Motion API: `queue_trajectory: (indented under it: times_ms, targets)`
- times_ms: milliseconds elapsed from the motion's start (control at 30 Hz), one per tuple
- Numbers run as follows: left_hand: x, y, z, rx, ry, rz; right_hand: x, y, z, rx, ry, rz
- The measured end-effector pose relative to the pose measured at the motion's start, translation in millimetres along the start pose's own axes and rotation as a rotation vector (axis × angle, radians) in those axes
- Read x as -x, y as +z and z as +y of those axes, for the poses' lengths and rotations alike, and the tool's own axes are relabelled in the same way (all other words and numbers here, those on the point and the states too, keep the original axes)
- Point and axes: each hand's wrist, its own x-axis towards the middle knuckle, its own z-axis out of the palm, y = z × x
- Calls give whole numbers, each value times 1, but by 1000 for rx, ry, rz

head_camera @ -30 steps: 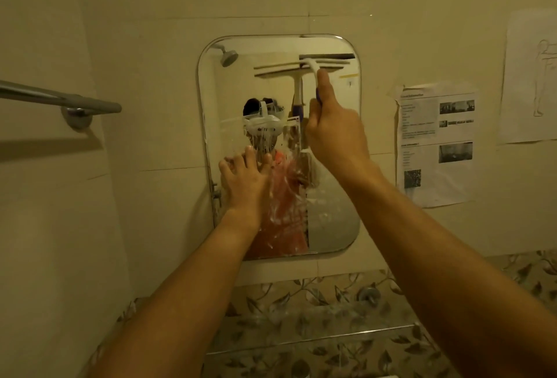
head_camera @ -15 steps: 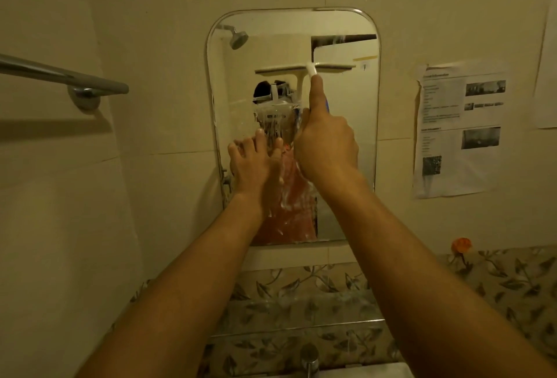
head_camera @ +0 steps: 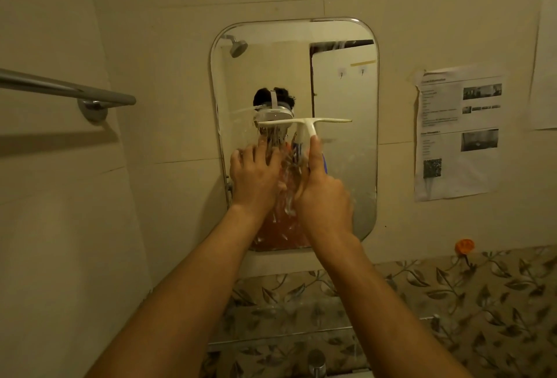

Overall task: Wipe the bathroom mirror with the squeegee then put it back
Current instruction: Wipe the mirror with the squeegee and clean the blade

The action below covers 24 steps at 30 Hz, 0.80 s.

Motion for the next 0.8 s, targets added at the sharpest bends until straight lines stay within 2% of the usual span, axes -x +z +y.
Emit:
queue_trajectory:
  times_ms: [267,433,667,800]
  targets:
    - [20,8,-17,41,97,-12,18,11,6,-17,51,-11]
    - [43,7,-29,4,59,57,20,15,7,18,54,5]
    - [51,9,-38,-21,27,-94,26,22,7,47,78,33]
    - [52,15,-36,-29,27,-119,37,32,10,47,109,37]
